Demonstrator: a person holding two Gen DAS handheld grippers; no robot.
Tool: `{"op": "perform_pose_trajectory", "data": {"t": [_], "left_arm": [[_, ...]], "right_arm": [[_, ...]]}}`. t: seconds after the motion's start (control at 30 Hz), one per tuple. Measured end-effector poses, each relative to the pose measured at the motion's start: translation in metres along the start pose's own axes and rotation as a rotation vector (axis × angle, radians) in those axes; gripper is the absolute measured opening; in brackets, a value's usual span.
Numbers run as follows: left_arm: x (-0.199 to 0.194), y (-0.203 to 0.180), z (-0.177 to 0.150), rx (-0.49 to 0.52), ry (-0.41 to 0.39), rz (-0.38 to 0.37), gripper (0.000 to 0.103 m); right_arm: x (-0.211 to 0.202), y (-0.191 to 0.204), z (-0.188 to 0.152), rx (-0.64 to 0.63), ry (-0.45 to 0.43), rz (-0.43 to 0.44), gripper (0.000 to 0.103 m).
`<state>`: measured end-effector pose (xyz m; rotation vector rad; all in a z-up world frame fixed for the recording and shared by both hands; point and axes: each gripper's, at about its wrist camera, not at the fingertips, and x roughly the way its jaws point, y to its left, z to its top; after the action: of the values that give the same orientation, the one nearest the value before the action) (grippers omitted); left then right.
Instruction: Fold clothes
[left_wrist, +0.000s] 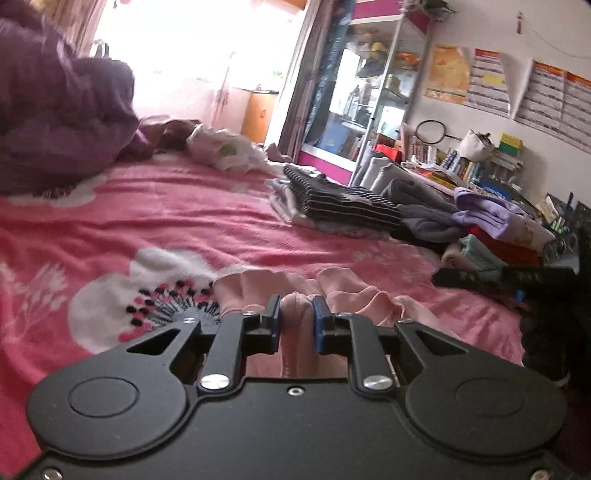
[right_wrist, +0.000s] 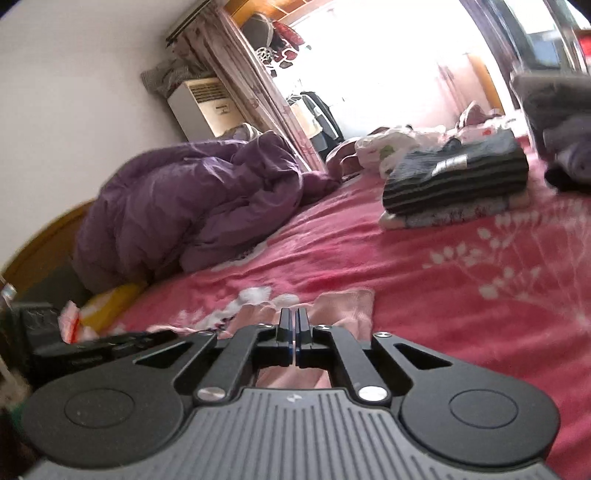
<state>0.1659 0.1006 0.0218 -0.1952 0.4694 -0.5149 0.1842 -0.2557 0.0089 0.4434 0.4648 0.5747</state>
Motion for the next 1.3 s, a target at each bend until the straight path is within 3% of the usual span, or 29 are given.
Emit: {"op": "perform_pose_trajectory", "data": {"t": [0.1,0.17,0.2,0.43,0.5,0.57,0.63,0.67,0.7,0.93,1.03,1.3], "left_arm": [[0.004,0.005,-0.002,-0.057,0.042,-0.007,0.016],[0.004,0.007,-0.006,-0.082,0.064,0.014,0.042],[0.002,0.007,-0.007,-0.089,0.069,0.023,0.049],[-0.034,0.019,-0.021,-0.155,0.060,-0.006,0.052],[-0.035,0.014,-0.025,-0.137,0.070,-0.014,0.048],[-0.031,0.006,-0.029,-0.098,0.087,-0.015,0.019],[-0.026,0.000,-0.027,-0.077,0.082,-0.016,0.007],[-0.024,-0.002,-0.026,-0.071,0.076,-0.017,0.005],[-0.022,-0.003,-0.024,-0.067,0.063,-0.024,0.005],[-0.019,0.014,0.008,-0.168,-0.088,-0.125,0.003],[-0.001,0.027,0.018,-0.210,-0.102,-0.136,0.003],[0.042,0.063,0.019,-0.327,-0.073,-0.133,0.003]], "right_arm": [[-0.001,0.001,-0.005,-0.020,0.037,-0.011,0.016],[-0.002,0.002,-0.010,-0.021,0.045,-0.025,0.040],[-0.001,0.000,-0.013,-0.015,0.050,-0.026,0.052],[0.011,0.006,-0.028,-0.010,0.108,-0.007,0.049],[0.009,0.007,-0.032,0.010,0.117,0.003,0.042],[0.008,0.007,-0.036,0.032,0.126,-0.005,0.033],[0.005,0.008,-0.037,0.037,0.119,0.001,0.017],[0.003,0.009,-0.037,0.035,0.108,0.002,0.015],[0.002,0.009,-0.037,0.033,0.098,0.003,0.009],[-0.012,0.009,-0.002,0.000,-0.112,0.062,0.007],[-0.005,0.001,0.010,0.011,-0.145,0.071,0.007],[0.036,-0.037,0.019,0.119,-0.117,0.062,0.007]]}}
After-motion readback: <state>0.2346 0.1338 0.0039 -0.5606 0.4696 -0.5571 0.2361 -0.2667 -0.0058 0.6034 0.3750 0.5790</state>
